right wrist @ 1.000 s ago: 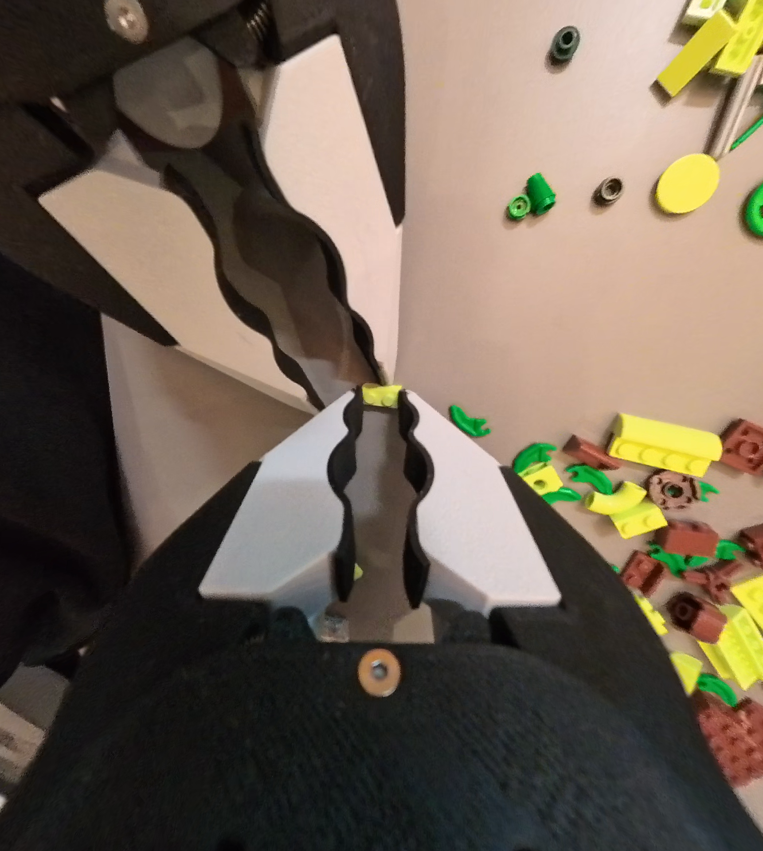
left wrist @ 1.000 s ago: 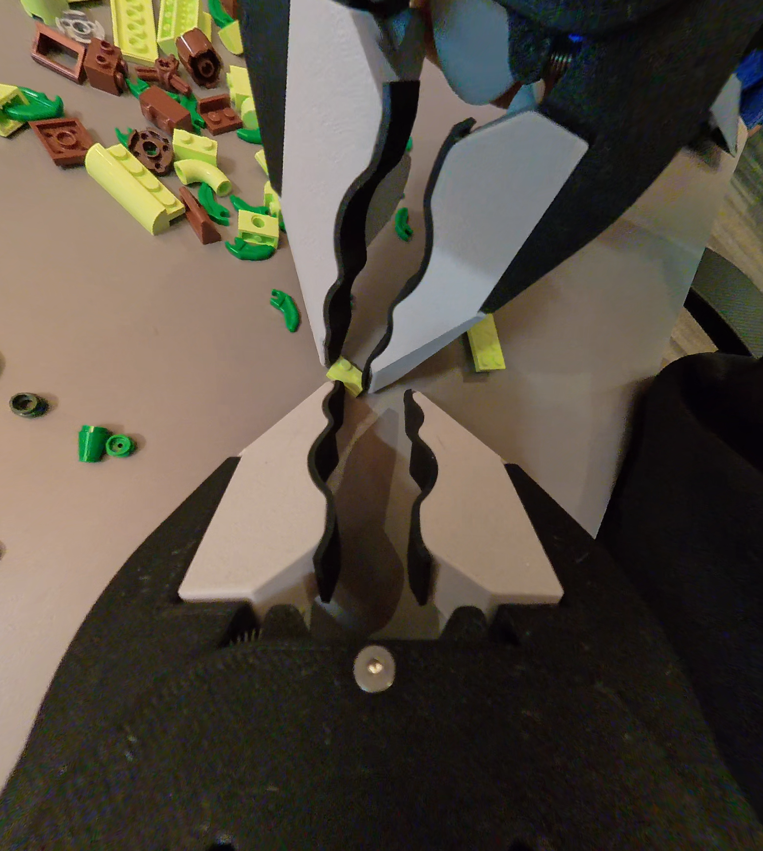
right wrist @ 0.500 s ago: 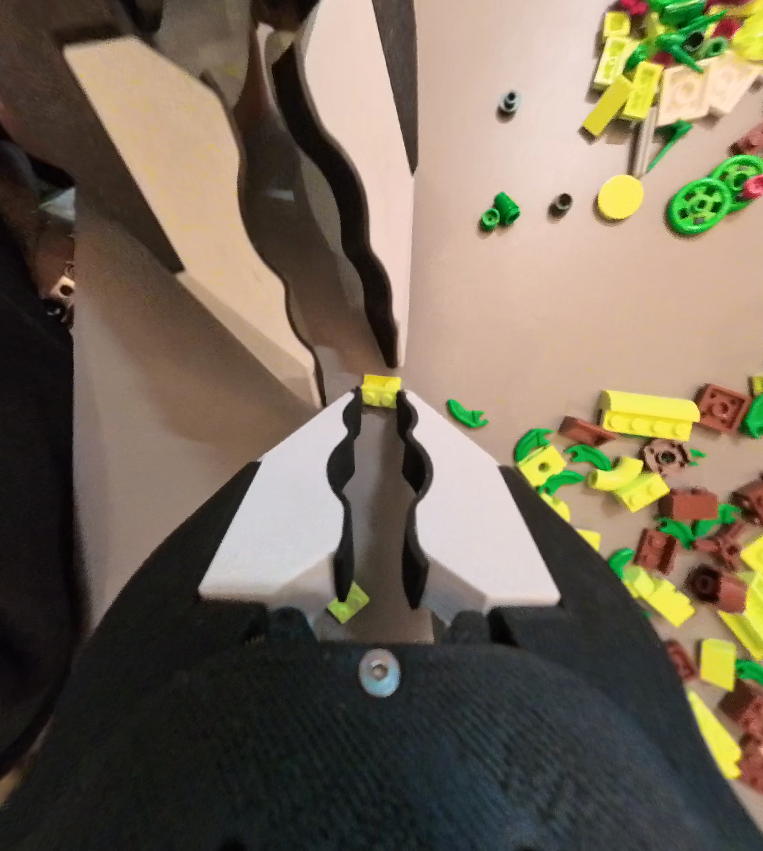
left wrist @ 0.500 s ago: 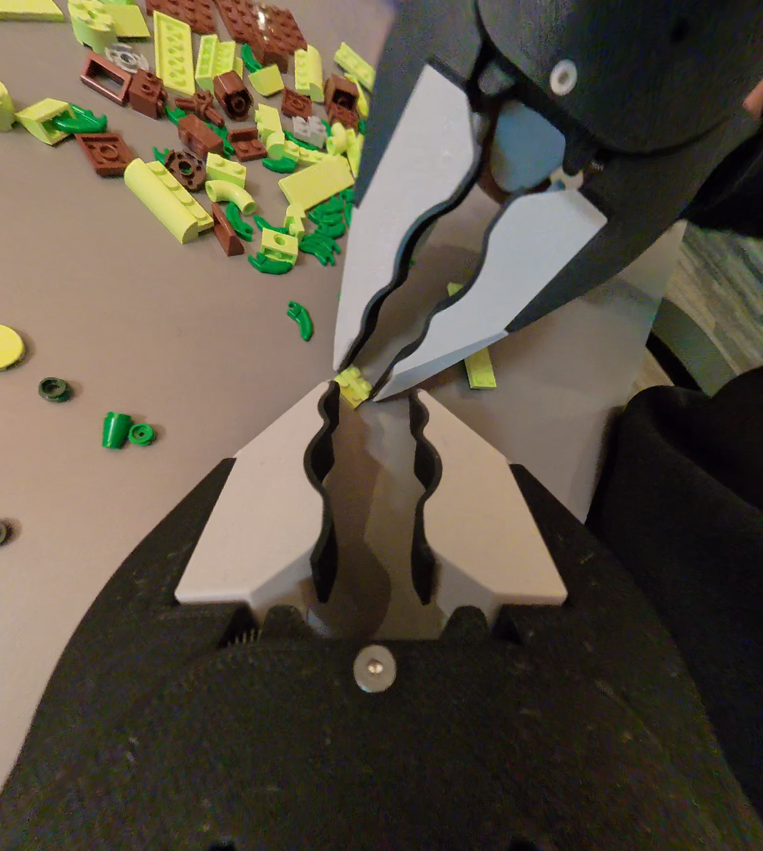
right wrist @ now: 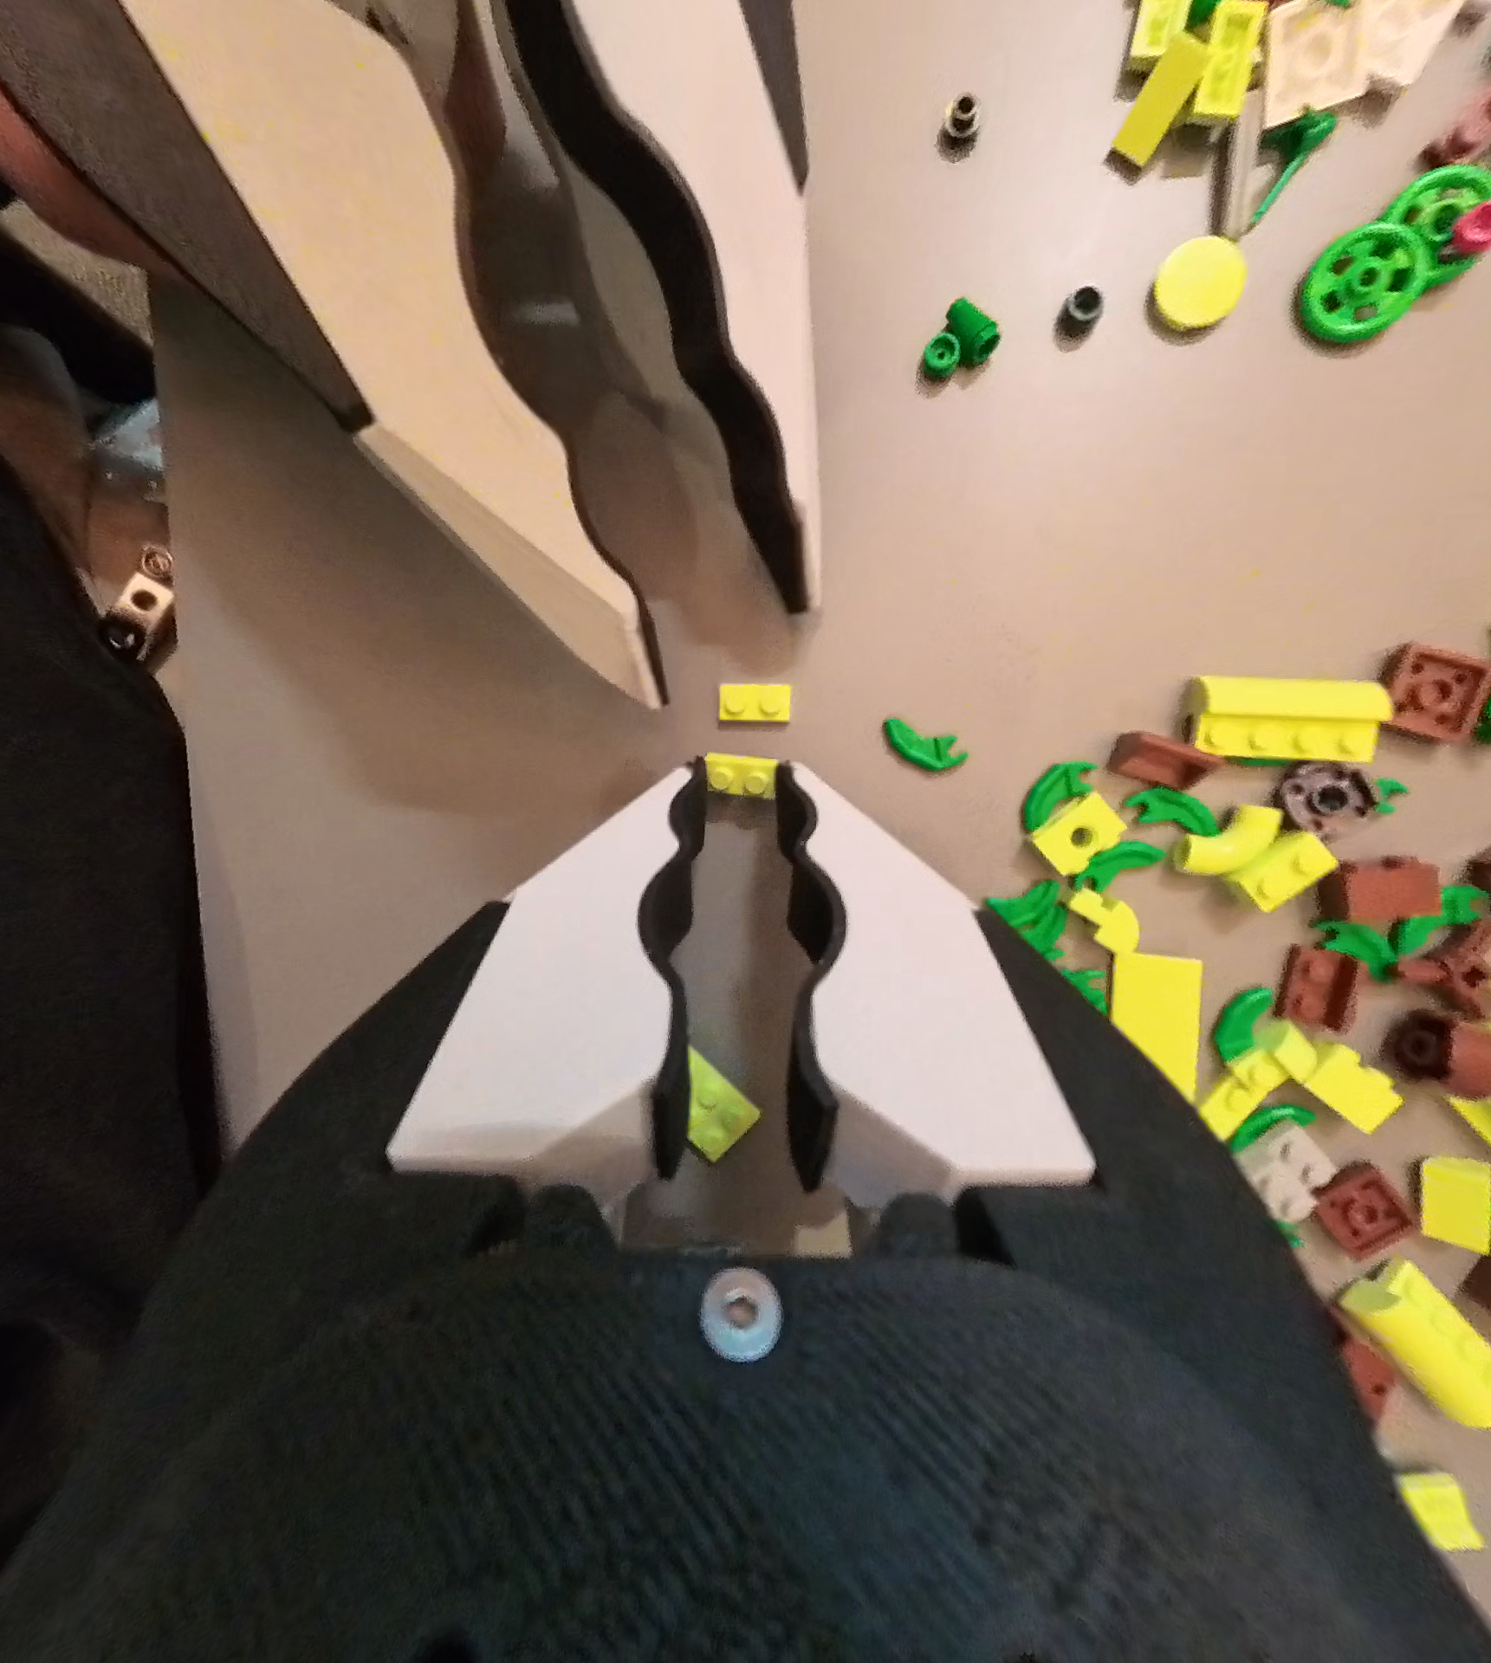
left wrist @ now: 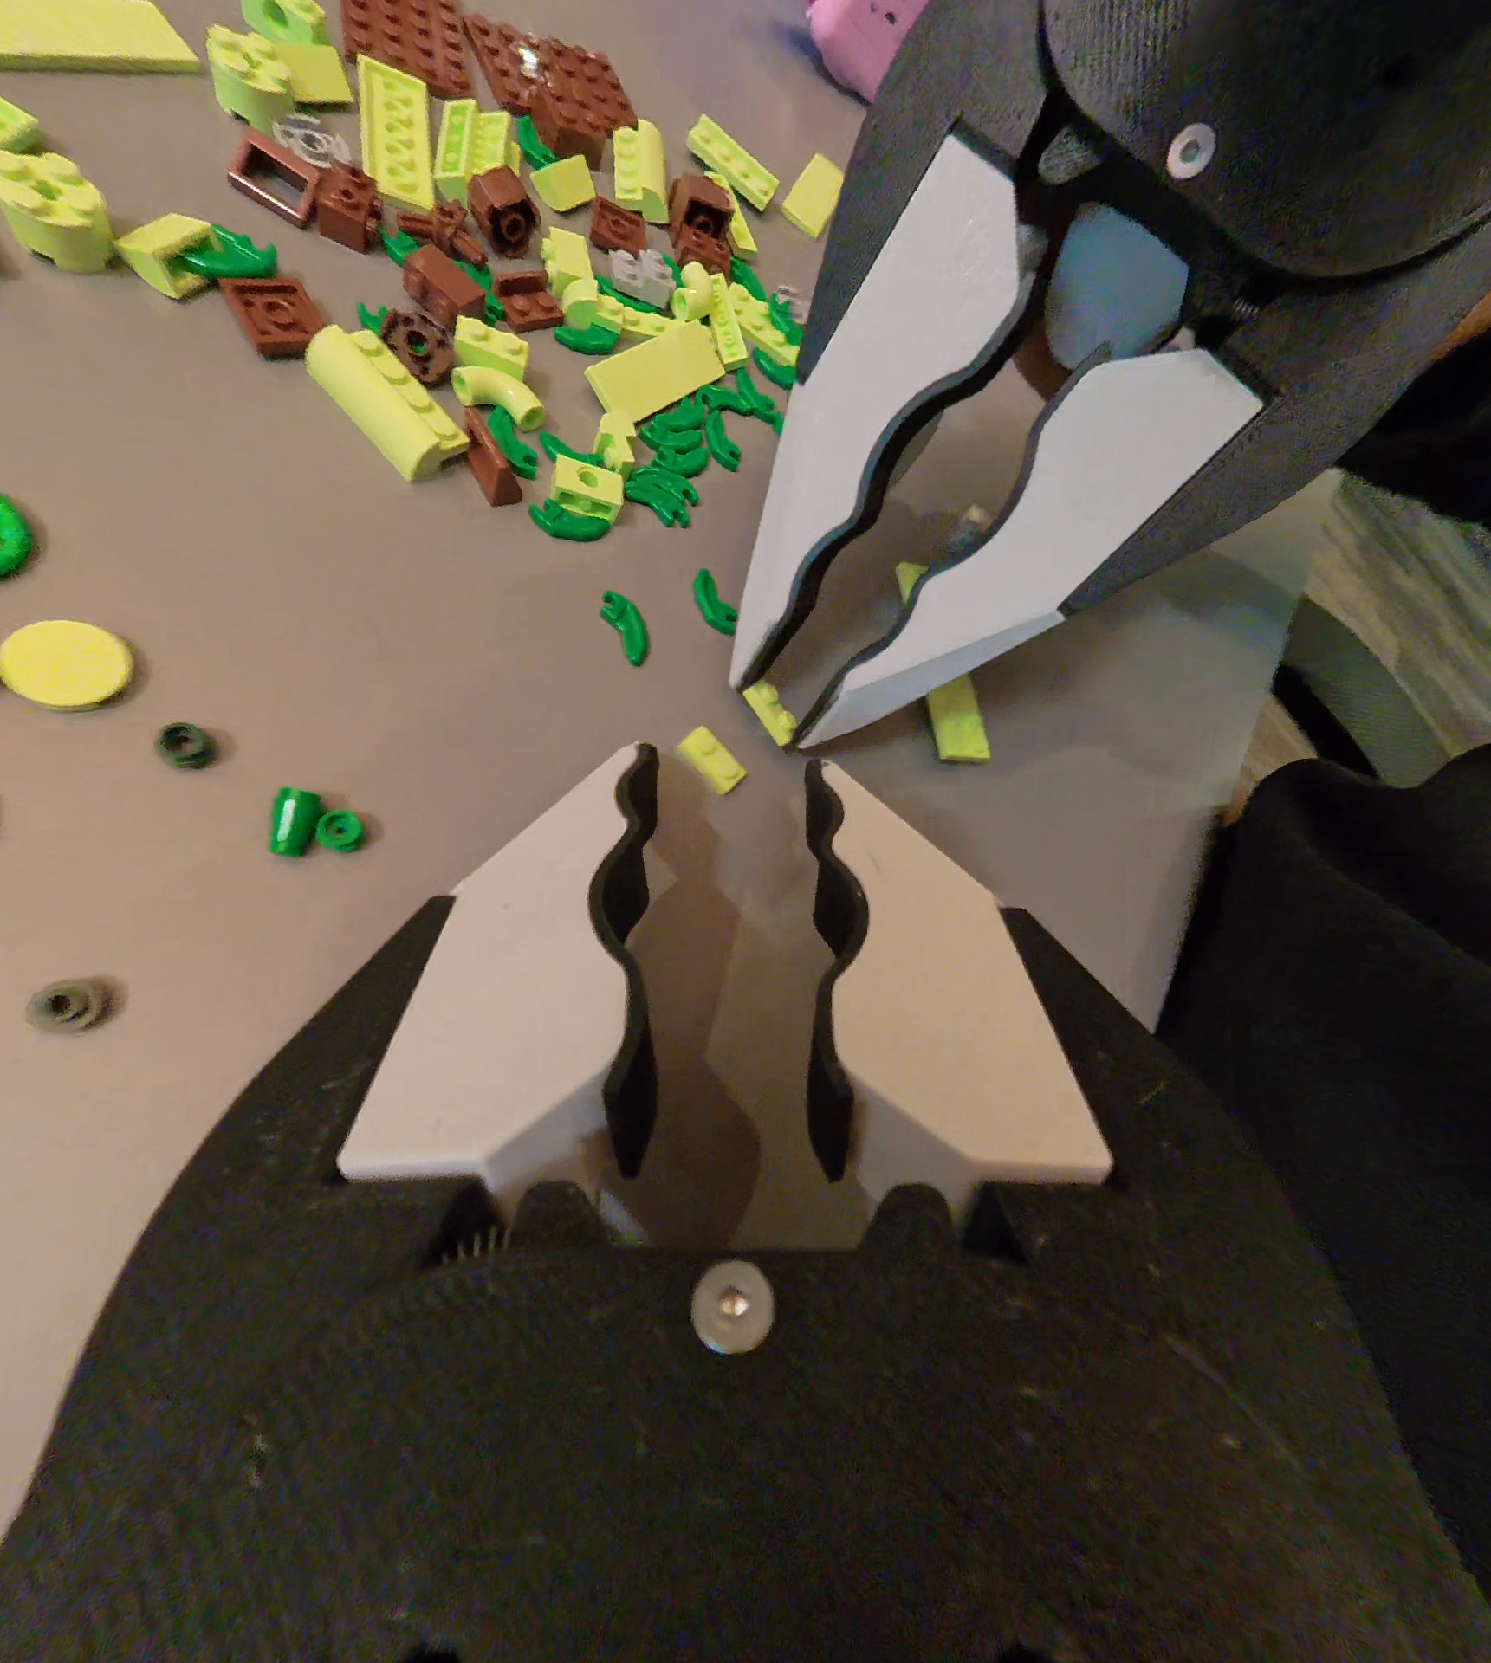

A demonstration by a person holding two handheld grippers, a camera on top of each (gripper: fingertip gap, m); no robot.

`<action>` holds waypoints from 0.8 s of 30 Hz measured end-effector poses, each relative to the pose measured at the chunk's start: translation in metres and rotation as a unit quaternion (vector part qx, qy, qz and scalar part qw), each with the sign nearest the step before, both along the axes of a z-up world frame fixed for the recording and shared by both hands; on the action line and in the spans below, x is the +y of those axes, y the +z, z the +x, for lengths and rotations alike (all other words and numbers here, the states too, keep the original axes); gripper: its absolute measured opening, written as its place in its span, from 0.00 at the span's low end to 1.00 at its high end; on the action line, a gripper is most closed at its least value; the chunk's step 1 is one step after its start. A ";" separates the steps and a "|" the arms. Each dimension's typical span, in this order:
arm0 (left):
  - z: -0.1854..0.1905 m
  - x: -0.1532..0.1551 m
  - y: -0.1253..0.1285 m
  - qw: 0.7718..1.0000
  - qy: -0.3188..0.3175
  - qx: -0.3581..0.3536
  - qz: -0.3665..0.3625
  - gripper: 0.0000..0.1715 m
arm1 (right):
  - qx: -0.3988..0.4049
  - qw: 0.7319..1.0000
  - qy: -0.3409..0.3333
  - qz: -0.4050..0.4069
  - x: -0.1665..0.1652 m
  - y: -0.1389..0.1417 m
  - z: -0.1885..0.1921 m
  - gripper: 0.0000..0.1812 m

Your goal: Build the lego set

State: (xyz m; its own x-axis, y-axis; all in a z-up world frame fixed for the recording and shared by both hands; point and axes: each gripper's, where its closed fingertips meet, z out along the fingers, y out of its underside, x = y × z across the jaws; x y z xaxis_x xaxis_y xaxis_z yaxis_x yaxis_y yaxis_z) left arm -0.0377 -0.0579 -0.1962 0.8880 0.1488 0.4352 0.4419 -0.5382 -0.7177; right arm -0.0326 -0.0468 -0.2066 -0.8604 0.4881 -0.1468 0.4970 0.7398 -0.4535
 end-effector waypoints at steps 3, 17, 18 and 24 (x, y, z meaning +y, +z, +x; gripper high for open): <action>-0.012 -0.008 -0.002 0.999 0.016 0.043 -0.017 0.17 | -0.036 0.998 0.016 0.040 0.001 -0.006 0.002 0.07; -0.013 -0.010 0.007 1.000 0.013 0.021 0.019 0.15 | 0.027 0.998 0.026 0.047 -0.002 0.005 0.008 0.14; -0.013 -0.010 0.007 1.000 0.013 0.021 0.019 0.15 | 0.032 0.998 0.030 0.040 -0.005 0.006 0.009 0.14; -0.013 -0.011 0.007 1.000 0.014 0.018 0.021 0.15 | 0.055 0.995 0.060 0.060 -0.007 0.001 0.009 0.12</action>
